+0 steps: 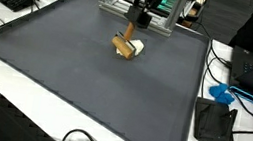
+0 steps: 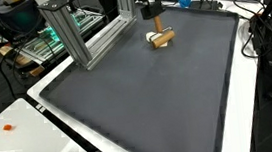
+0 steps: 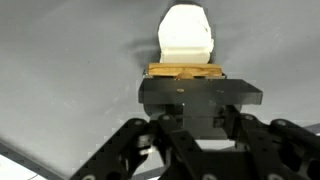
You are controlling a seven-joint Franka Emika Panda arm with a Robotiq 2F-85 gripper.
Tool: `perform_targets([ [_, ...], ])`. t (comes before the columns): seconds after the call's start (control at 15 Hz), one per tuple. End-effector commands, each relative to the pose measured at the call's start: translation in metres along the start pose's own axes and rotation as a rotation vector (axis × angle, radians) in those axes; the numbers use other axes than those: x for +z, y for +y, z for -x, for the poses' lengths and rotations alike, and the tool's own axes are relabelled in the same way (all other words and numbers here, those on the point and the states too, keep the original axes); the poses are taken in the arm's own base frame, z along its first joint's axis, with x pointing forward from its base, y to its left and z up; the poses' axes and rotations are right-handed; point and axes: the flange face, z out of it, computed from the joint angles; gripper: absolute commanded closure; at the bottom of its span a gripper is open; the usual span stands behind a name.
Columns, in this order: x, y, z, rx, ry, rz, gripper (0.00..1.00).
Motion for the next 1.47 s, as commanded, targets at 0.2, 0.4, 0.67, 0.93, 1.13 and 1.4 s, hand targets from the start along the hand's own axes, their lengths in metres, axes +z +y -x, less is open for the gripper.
perform_targets([
  [0.2,0.031,0.012,0.018,-0.053,-0.186,0.023,0.78],
  [0.4,0.029,0.013,0.019,-0.085,-0.209,0.02,0.78],
  [0.67,0.023,0.012,0.023,-0.127,-0.225,0.028,0.78],
  [0.93,0.016,0.01,0.031,-0.168,-0.24,0.048,0.78],
  [1.13,0.012,0.007,0.038,-0.192,-0.256,0.071,0.78],
  [1.4,0.007,0.005,0.049,-0.223,-0.276,0.11,0.78],
])
